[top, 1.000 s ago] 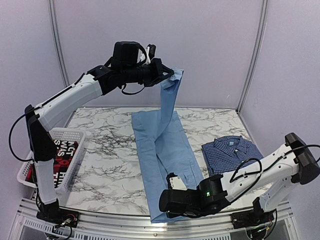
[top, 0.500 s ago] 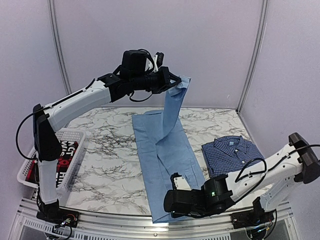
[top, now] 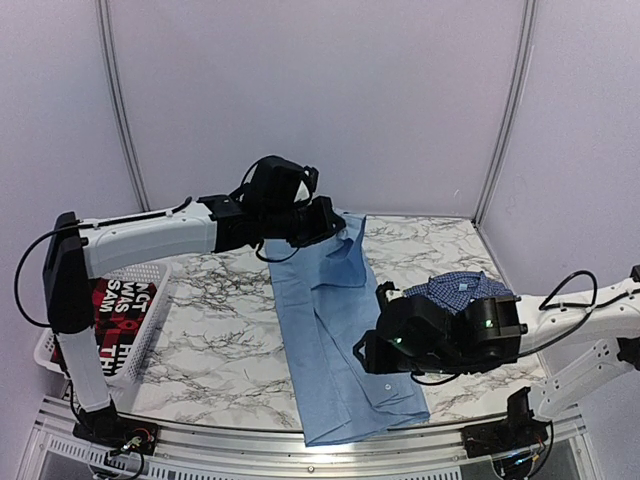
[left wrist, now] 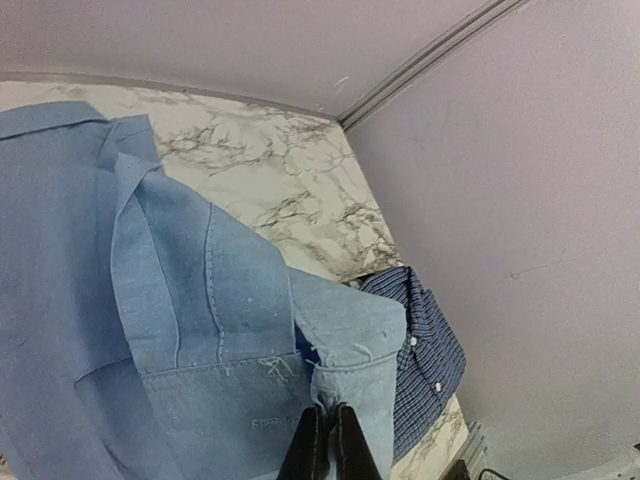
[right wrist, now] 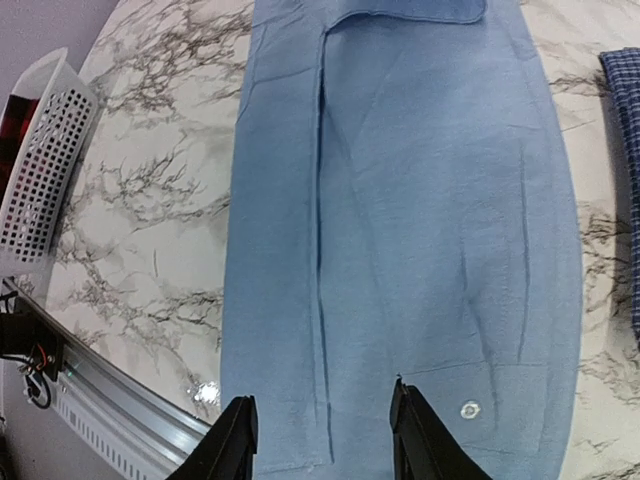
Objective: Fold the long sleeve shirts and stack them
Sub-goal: Fold the 1/3-folded shirt at the center of the board.
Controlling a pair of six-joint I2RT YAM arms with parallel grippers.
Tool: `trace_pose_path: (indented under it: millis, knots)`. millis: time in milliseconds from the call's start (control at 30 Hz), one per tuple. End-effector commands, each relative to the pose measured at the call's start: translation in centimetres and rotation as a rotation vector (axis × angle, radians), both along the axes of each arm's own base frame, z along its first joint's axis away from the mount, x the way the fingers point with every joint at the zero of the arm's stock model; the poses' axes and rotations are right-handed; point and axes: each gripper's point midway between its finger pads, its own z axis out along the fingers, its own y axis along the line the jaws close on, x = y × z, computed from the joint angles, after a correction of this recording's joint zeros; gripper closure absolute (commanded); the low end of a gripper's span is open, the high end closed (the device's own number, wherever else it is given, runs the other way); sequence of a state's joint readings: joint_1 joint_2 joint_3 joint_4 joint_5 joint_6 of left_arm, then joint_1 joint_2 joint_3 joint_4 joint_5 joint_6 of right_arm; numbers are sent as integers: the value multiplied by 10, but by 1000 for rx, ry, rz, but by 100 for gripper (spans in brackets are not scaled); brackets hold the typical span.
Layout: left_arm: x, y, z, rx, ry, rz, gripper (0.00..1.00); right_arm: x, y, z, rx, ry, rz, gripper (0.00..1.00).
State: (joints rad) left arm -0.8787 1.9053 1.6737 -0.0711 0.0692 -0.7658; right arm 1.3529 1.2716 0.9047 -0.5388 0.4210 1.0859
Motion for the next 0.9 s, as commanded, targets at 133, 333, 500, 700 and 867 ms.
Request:
trace_pose_path:
  millis: [133,333,500,700,867]
  knots:
    - [-62,40,-29,3,65,285,100,32,-38,7,41,-13,1,56]
    - [-116,36,-102,69,207,346,100,29,-34,1,44,6,50,54]
    - [-149,25,-144,208,254,314,100,25,-40,-9,40,30,55,54]
    - [-182,9,-169,302,298,227,100,18,-46,-26,21,63,63,52]
    - [-196,4,-178,353,328,181,91,17,-41,-28,36,65,85,49]
